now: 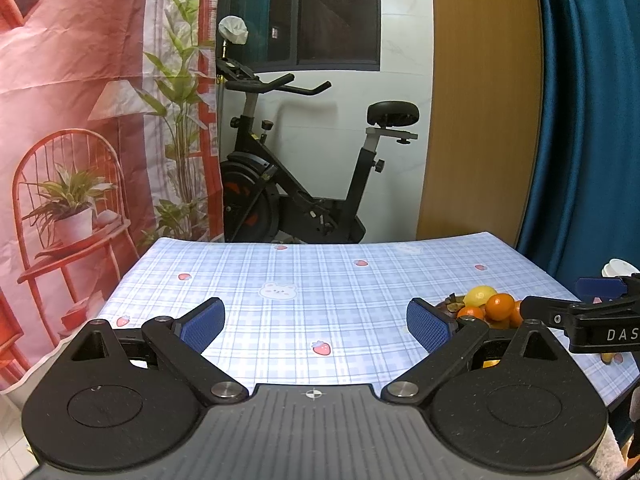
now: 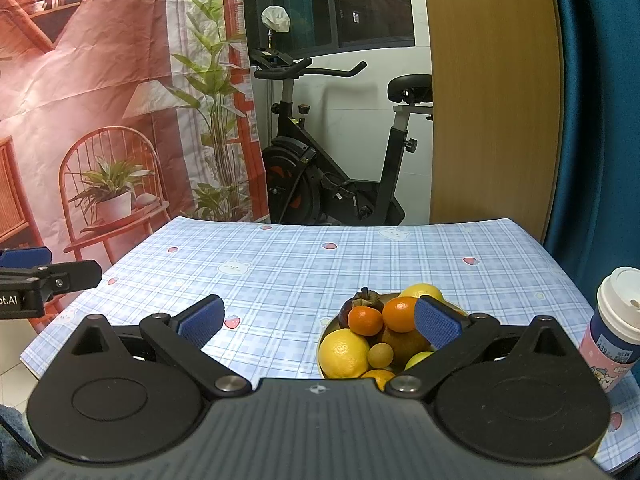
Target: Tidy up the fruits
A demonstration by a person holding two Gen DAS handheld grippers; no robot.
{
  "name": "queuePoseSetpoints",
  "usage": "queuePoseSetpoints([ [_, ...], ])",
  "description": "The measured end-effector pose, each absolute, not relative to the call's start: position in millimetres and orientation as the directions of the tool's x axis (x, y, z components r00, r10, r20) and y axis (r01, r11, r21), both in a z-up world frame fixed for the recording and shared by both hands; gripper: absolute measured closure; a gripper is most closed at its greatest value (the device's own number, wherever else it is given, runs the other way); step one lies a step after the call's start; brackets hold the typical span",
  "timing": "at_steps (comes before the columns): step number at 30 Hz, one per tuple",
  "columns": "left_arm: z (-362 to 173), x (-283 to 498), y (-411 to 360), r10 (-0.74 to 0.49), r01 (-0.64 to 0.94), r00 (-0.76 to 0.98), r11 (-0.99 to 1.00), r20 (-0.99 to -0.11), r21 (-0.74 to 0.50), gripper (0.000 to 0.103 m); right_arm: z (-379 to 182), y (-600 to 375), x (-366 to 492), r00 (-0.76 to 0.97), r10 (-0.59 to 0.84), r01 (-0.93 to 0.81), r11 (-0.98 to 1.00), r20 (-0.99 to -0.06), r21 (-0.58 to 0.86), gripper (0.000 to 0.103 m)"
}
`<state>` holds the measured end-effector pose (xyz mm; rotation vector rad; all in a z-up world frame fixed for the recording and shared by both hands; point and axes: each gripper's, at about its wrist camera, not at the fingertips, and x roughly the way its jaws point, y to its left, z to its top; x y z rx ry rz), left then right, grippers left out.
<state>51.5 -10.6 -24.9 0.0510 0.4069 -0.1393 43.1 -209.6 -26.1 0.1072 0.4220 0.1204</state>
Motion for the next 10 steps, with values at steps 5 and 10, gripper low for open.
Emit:
queuePoseSetpoints([
  [5,-25.9,52.5,-12.5,-0.124,0.145,0.91,0.989,-0.395,0.024,0.004,-25.9,-209.8,43.5,0.904,0.136,-0.094,0.988,-0.405,0.121,0.0],
  [10,-26.7,54.6,-10.3,-0.122,0.139,0.909,0.99,-0.398,0.014,0.004,-25.8,-212.1,44.3,0.905,0.126,-0.088,0.99,-0.407,0.111,0.0],
])
